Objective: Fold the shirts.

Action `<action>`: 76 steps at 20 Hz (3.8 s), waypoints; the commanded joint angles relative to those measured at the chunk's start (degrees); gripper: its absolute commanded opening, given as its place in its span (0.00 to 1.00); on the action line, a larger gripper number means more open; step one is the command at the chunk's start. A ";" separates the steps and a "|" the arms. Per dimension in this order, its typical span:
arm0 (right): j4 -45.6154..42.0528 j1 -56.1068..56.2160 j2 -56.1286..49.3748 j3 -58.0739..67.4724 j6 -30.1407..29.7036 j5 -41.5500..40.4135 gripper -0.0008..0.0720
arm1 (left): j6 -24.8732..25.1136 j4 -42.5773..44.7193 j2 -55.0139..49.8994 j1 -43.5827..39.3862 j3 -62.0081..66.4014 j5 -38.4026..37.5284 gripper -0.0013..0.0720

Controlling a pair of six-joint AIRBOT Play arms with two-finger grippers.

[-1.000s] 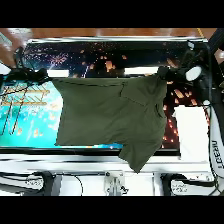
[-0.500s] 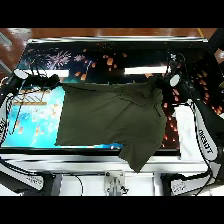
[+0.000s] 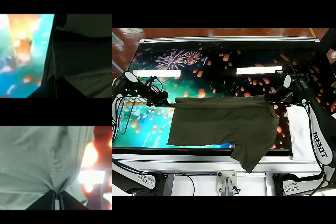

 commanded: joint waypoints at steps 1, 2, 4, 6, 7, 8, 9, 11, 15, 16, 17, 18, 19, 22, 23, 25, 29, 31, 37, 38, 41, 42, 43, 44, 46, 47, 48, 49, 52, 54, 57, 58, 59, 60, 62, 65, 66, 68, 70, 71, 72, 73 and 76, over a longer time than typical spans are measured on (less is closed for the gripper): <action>1.20 0.02 -1.79 -0.04 4.20 4.37 0.11 | -0.55 3.21 -0.09 -0.72 -0.59 -3.19 0.06; 2.34 0.09 -2.58 -0.04 4.59 4.42 0.11 | -0.55 3.21 -0.26 -1.33 -0.72 -2.69 0.06; 4.33 0.07 -3.50 -0.04 5.64 4.42 0.11 | -0.55 3.21 -1.22 -2.40 -0.70 -2.73 0.06; 4.61 0.07 -3.45 -0.02 5.97 4.39 0.14 | -0.57 3.15 -2.27 -3.02 -0.70 -2.89 0.06; 4.63 0.07 -3.32 -0.02 5.99 4.92 0.14 | -0.57 3.08 -2.64 -3.19 -0.68 -3.19 0.06; 4.63 0.04 -2.89 -0.02 5.99 5.73 0.15 | -0.52 2.75 -2.78 -3.17 -0.66 -3.74 0.09; 4.37 0.02 -2.08 -0.02 5.86 6.51 0.15 | -0.52 2.69 -2.75 -3.04 -0.48 -4.92 0.25; 2.78 0.02 1.05 0.00 3.52 8.44 0.78 | -0.57 2.69 -2.43 -2.12 0.52 -8.46 0.61; 0.63 -2.49 8.24 -0.02 -0.50 17.53 0.81 | 0.20 1.97 1.86 0.85 1.64 -16.22 0.66; 1.99 -4.31 9.53 -0.02 -1.62 21.44 0.81 | 0.55 2.12 4.00 1.90 0.20 -16.44 0.66; 4.31 -6.71 10.82 -0.11 -3.61 25.22 0.81 | 0.59 2.10 6.78 3.30 -3.10 -16.31 0.66; 6.34 -9.16 12.17 -0.85 -5.35 27.45 0.81 | 1.01 2.10 9.86 4.92 -8.13 -15.56 0.66; 7.72 -11.74 13.86 -2.40 -6.47 28.55 0.81 | 1.25 2.08 13.03 6.58 -14.16 -14.23 0.66; 9.60 -18.91 19.91 -9.97 -8.98 26.75 0.81 | 5.49 -1.44 22.21 13.22 -32.85 -7.93 0.66; 10.75 -20.59 21.81 -12.57 -10.14 25.83 0.81 | 6.73 -3.85 24.06 15.63 -36.87 -6.47 0.66; 11.96 -22.36 24.50 -16.55 -10.84 23.89 0.81 | 8.04 -7.30 25.73 19.58 -42.51 -4.26 0.66; 14.43 -22.71 25.55 -20.15 -11.02 22.08 0.81 | 11.58 -7.48 24.92 20.55 -48.87 -2.71 0.66; 16.39 -22.71 25.55 -20.33 -10.95 21.20 0.81 | 11.58 -7.37 24.26 20.52 -49.77 -0.24 0.66; 17.97 -22.71 25.55 -20.33 -10.71 21.51 0.81 | 12.02 -7.45 21.18 19.76 -49.72 2.27 0.66; 17.94 -22.71 25.55 -20.33 -10.71 21.64 0.81 | 12.00 -7.61 21.18 19.67 -49.72 2.95 0.65; 17.90 -22.71 25.55 -20.33 -10.69 21.53 0.81 | 11.96 -9.60 21.11 19.52 -49.75 4.52 0.55; 17.90 -22.71 25.55 -20.33 -10.51 21.46 0.81 | 11.98 -10.32 21.09 19.12 -49.75 5.18 0.52; 17.90 -22.71 25.55 -20.33 -10.08 21.40 0.81 | 11.96 -10.69 21.09 18.32 -49.77 5.79 0.50; 17.86 -22.71 25.55 -20.33 -9.75 21.42 0.81 | 11.98 -10.69 21.09 17.40 -49.77 6.14 0.41; 17.92 -22.69 25.51 -20.85 -9.20 21.90 0.91 | 12.02 -10.88 21.07 15.43 -49.77 6.29 0.37; 17.84 -22.71 25.51 -22.18 -9.42 22.67 0.93 | 12.02 -11.04 21.07 14.64 -49.77 6.29 0.37; 17.86 -22.71 25.51 -24.30 -9.77 22.80 0.93 | 12.02 -11.10 21.07 13.97 -49.77 6.12 0.36; 17.88 -22.71 25.51 -26.60 -10.71 22.67 0.93 | 12.31 -11.10 21.07 13.49 -49.77 5.46 0.26; 16.96 -22.71 25.51 -31.98 -12.04 21.81 0.93 | 14.56 -11.30 21.14 13.92 -49.59 2.01 0.06; 15.23 -22.71 25.51 -33.79 -11.87 21.31 0.93 | 14.58 -11.30 21.20 14.75 -49.59 1.31 0.06; 19.39 -21.62 25.51 -39.76 -10.71 16.94 0.93 | 15.21 -11.30 21.29 15.28 -49.59 1.36 0.06; 21.40 -20.24 25.51 -42.47 -11.04 14.95 0.93 | 15.21 -11.30 21.29 15.26 -49.59 1.36 0.06; 21.62 -18.69 25.51 -44.63 -11.13 13.38 0.93 | 15.21 -11.30 21.29 15.26 -49.59 1.36 0.06; 20.87 -17.09 25.51 -46.58 -11.08 11.89 0.93 | 15.21 -11.30 21.29 15.26 -49.59 1.33 0.06; 21.16 -14.88 25.51 -49.11 -10.62 8.74 0.93 | 15.21 -11.30 21.29 15.26 -49.59 1.36 0.06; 23.30 -14.14 25.51 -51.19 -9.22 4.24 0.91 | 16.00 -11.30 21.29 15.26 -49.59 1.09 0.06; 24.06 -14.14 25.51 -51.49 -8.81 2.86 0.91 | 16.31 -11.30 21.29 15.26 -49.59 0.70 0.06; 26.10 -14.14 25.51 -51.52 -7.82 0.13 0.85 | 16.28 -11.30 21.29 15.26 -49.59 0.68 0.06; 27.80 -14.12 25.51 -51.52 -6.71 -2.25 0.78 | 16.28 -11.30 21.29 15.26 -49.59 0.66 0.06; 28.06 -14.12 25.51 -51.54 -6.34 -2.56 0.78 | 16.28 -11.30 21.29 15.26 -49.59 0.66 0.06; 28.02 -14.14 25.51 -51.54 -6.19 -2.36 0.75 | 16.31 -11.30 21.29 15.26 -49.57 0.70 0.06; 28.06 -14.14 25.51 -51.52 -6.16 -1.99 0.48 | 16.31 -11.30 21.29 15.26 -49.57 0.76 0.06; 29.77 -14.14 25.73 -51.30 -8.63 0.39 0.11 | 16.83 -11.58 21.31 15.26 -47.98 0.92 0.06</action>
